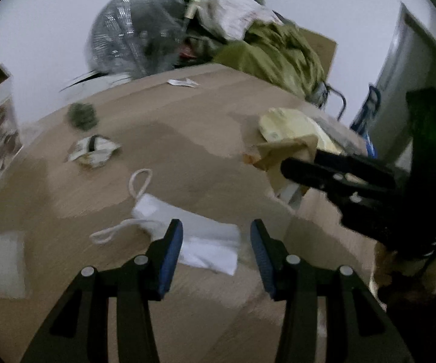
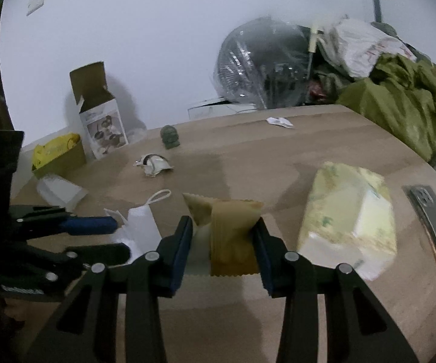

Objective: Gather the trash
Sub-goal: 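Grasp the brown paper packet with the right gripper while the left gripper grasps the white face mask, then carry the paper packet and face mask in both grippers over the cream bucket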

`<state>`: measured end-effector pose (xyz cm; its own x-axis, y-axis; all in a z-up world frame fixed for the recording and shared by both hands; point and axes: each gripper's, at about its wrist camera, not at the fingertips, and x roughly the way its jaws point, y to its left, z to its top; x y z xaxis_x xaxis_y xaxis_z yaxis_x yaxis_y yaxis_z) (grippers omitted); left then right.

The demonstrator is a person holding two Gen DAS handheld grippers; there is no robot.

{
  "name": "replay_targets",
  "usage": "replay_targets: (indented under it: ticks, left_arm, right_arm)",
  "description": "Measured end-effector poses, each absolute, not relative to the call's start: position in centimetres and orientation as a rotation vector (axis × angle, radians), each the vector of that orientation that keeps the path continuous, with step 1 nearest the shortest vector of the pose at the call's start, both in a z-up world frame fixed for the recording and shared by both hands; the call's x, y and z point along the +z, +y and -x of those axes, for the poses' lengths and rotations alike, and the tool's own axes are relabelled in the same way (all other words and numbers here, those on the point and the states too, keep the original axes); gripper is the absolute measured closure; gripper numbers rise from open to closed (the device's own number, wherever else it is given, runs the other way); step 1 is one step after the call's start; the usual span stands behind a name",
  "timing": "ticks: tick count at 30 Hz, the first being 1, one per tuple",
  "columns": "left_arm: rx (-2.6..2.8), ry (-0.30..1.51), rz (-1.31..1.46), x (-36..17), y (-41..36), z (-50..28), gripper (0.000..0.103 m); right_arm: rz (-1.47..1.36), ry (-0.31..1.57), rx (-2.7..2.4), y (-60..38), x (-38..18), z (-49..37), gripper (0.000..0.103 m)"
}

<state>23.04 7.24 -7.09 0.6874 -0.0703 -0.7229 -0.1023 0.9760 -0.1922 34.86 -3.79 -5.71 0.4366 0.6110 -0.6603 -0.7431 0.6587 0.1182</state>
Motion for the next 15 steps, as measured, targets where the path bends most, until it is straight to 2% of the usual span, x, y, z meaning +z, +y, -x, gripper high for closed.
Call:
replay_targets:
  ticks: [7, 15]
  left_arm:
    - [0.032, 0.925, 0.158, -9.3, 6.6, -25.3, 0.057]
    - [0.028, 0.937, 0.081, -9.8, 6.1, -25.8, 0.057]
  right_arm:
    - [0.124, 0.725, 0.816, -7.2, -5.5, -34.5, 0.065]
    - [0.108, 0.724, 0.802, -9.4, -5.5, -33.8, 0.065]
